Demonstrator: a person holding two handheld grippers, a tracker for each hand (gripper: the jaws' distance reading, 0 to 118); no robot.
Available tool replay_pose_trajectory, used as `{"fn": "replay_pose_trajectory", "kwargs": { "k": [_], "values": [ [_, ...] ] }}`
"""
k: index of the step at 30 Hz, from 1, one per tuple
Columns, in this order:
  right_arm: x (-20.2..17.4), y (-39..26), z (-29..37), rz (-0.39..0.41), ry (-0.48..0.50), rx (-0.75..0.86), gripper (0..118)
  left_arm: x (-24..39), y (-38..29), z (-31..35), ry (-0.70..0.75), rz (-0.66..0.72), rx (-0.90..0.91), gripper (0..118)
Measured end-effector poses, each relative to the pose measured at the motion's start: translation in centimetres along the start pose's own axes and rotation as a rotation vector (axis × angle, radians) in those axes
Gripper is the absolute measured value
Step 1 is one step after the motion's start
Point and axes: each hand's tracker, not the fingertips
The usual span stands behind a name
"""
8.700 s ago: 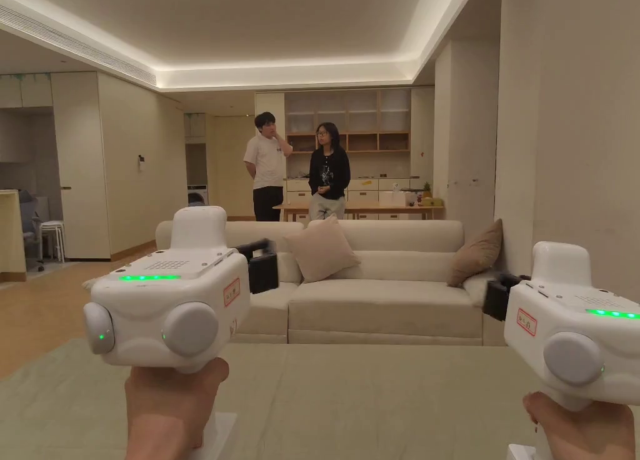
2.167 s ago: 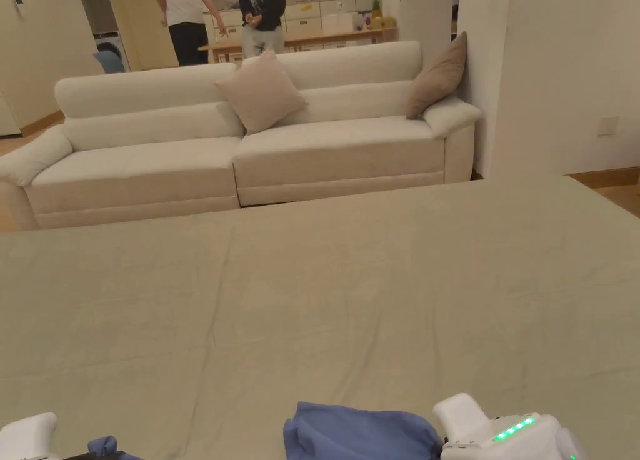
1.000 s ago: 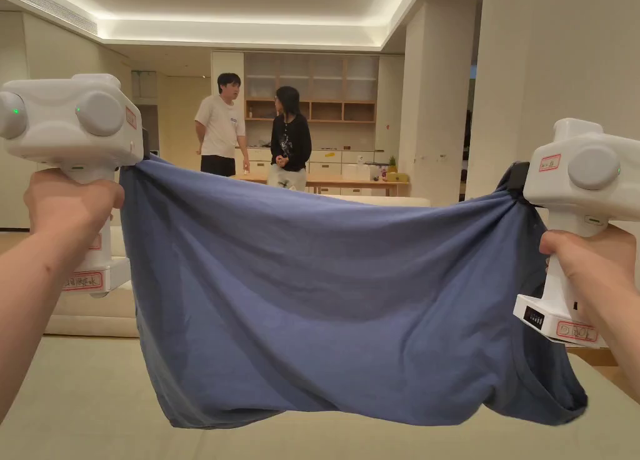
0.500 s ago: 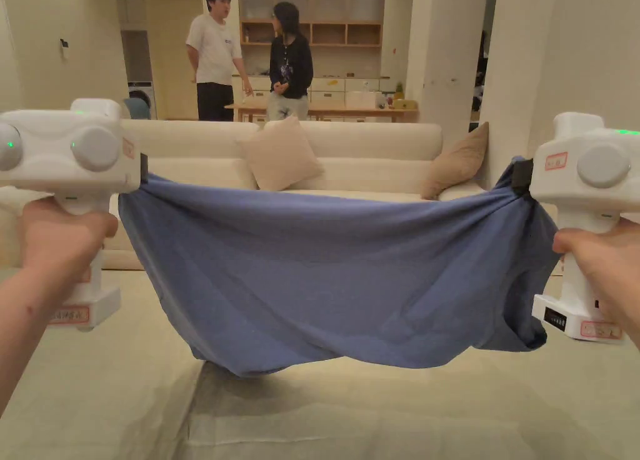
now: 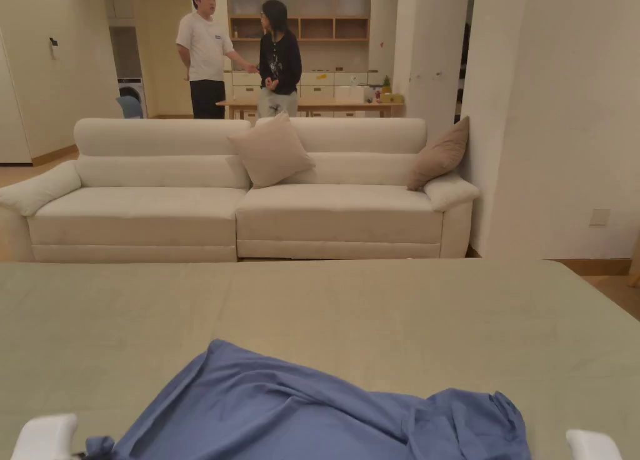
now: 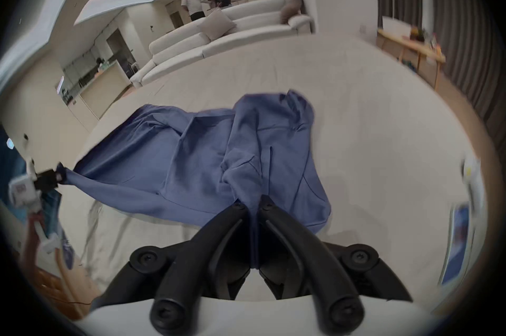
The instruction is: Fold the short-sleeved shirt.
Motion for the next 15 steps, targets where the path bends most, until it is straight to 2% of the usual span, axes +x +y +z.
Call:
{"fn": "replay_pose_trajectory", "kwargs": {
  "k": [1, 4, 6, 8, 9, 10, 11, 12, 13, 14, 15],
  "values": [
    [0.2, -1.5, 0.7, 0.018, -0.017, -0.061, 4, -0.5, -1.3, 1.1, -0.011, 0.025, -0.024, 1],
    [0.5, -7.6, 4.1, 0.03, -0.028, -0.067, 4, -1.5, -6.3, 5.2, 0.0, 0.056, -0.058, 1],
    [0.6, -10.4, 5.5, 0.081, -0.016, -0.142, 4, -1.9, -9.3, 7.6, 0.003, 0.064, -0.079, 1],
    [1.1, -13.6, 6.6, 0.063, 0.0, -0.17, 4, -2.3, -12.0, 8.9, 0.042, 0.021, -0.138, 1],
    [1.2, -14.8, 6.7, 0.059, 0.0, -0.163, 8, -2.3, -13.0, 9.1, 0.061, 0.007, -0.149, 1],
    [1.4, -16.1, 6.7, 0.053, -0.007, -0.154, 28, -2.7, -13.8, 9.1, 0.048, 0.019, -0.158, 1],
    [1.6, -17.0, 6.7, 0.074, -0.023, -0.196, 85, -3.3, -14.4, 8.8, 0.032, 0.043, -0.193, 4],
    [1.5, -17.7, 6.3, 0.094, -0.045, -0.245, 117, -3.9, -14.7, 8.3, -0.004, 0.07, -0.231, 15],
    [1.5, -18.5, 6.3, 0.106, -0.066, -0.276, 114, -4.4, -14.9, 7.7, -0.023, 0.115, -0.296, 42],
    [1.9, -18.3, 8.0, 0.126, -0.076, -0.205, 110, -5.1, -15.2, 7.8, -0.008, 0.195, -0.31, 90],
    [2.5, -18.2, 9.3, 0.094, -0.068, -0.157, 110, -5.7, -15.1, 8.2, -0.024, 0.248, -0.317, 109]
  ]
}}
